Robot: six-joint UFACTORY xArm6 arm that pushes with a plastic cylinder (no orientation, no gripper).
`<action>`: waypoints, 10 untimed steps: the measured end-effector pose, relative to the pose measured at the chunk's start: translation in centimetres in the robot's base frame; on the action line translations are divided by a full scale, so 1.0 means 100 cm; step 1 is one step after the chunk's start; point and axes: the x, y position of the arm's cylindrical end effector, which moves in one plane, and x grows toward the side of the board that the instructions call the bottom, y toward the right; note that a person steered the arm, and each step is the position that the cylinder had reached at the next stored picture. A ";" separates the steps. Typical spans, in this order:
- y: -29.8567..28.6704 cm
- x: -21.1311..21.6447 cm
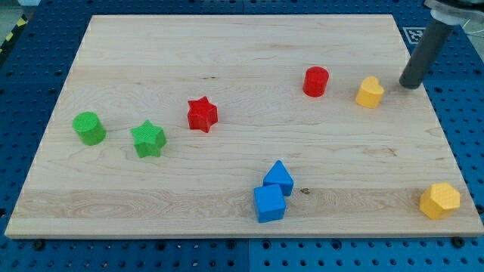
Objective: Slide the yellow heart towards bottom right of the board
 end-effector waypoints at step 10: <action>-0.070 0.130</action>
